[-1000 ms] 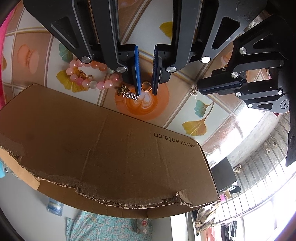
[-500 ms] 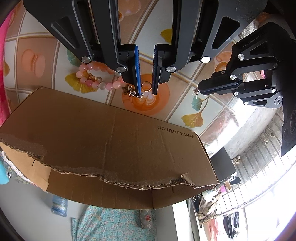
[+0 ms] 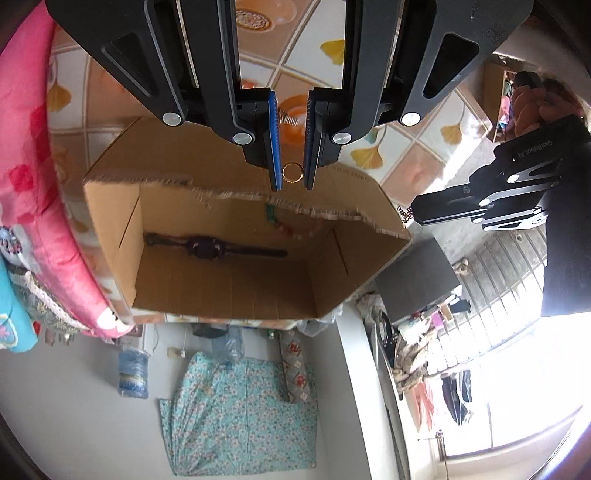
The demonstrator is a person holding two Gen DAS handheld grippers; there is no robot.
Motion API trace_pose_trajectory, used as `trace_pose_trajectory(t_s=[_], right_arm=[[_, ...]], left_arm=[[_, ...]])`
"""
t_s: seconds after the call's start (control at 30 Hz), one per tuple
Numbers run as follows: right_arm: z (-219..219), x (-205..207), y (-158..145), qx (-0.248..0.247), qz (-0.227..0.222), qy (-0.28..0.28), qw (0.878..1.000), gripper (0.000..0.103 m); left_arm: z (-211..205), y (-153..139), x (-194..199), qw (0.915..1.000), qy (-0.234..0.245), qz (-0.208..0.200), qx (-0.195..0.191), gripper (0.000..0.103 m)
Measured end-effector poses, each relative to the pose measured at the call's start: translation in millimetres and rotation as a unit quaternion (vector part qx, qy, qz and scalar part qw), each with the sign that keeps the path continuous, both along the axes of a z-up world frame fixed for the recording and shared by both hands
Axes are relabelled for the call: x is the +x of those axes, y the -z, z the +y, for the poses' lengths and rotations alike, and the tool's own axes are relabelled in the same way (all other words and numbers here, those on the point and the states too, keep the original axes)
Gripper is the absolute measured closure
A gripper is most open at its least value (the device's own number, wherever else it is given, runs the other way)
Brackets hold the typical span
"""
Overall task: Organize jewelry
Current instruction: 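Carry the earring and ring over the box with both tools, then open both tools to drop the earring and ring into the box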
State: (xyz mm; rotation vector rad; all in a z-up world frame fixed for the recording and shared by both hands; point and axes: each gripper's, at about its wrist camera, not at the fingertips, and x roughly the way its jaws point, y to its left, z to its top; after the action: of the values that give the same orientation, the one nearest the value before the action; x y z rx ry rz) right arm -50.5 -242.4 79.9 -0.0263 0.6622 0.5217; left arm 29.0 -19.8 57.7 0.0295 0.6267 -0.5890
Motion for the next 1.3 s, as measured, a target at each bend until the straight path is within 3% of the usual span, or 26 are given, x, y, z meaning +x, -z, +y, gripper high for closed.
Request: trace_pose_trajectory(t_s=[0.07,0.2,0.33,0.5,0.7,0.97,1.13,1.3], right_arm=[[-8.9,15.3,-11.7,0.007,-0.003,-0.001,1.0,0.093],[-20.7,68.6,-14.1,0.001,0.033,0.006,0.999,0.093],[-19.0,123.9,1.7,-0.023,0.103,0.006,0.994,0.093],[-13.8,171.1,31.4,-0.043,0.16,0.004,0.986,0.093],[-11.1,195.4,49.8,-0.071,0.185,0.008,0.98,0.09],[-16.5,198.5,44.7,-0.065,0.175,0.011,0.982,0.087],[-24.0,190.4,31.7,-0.053,0.157,0.017,0.986,0.087],[-37.3,162.7,7.7,-0.021,0.125,0.015,0.992,0.086]], left_arm=[[-5.0,-10.9,17.3,0.9999,0.011,0.011,-0.005,0.102],[-24.0,-8.3,71.0,0.9964,0.026,0.081,-0.008,0.102],[-52.0,18.9,132.7,0.9831,0.026,0.181,-0.012,0.102],[-72.0,54.5,184.1,0.9655,0.012,0.26,0.007,0.102],[-72.6,70.8,209.4,0.9506,-0.009,0.31,-0.002,0.102],[-64.3,72.1,212.7,0.9461,-0.022,0.323,-0.018,0.095],[-64.6,62.4,205.6,0.9529,-0.025,0.302,-0.014,0.095],[-58.3,38.4,181.3,0.966,-0.014,0.257,-0.018,0.095]])
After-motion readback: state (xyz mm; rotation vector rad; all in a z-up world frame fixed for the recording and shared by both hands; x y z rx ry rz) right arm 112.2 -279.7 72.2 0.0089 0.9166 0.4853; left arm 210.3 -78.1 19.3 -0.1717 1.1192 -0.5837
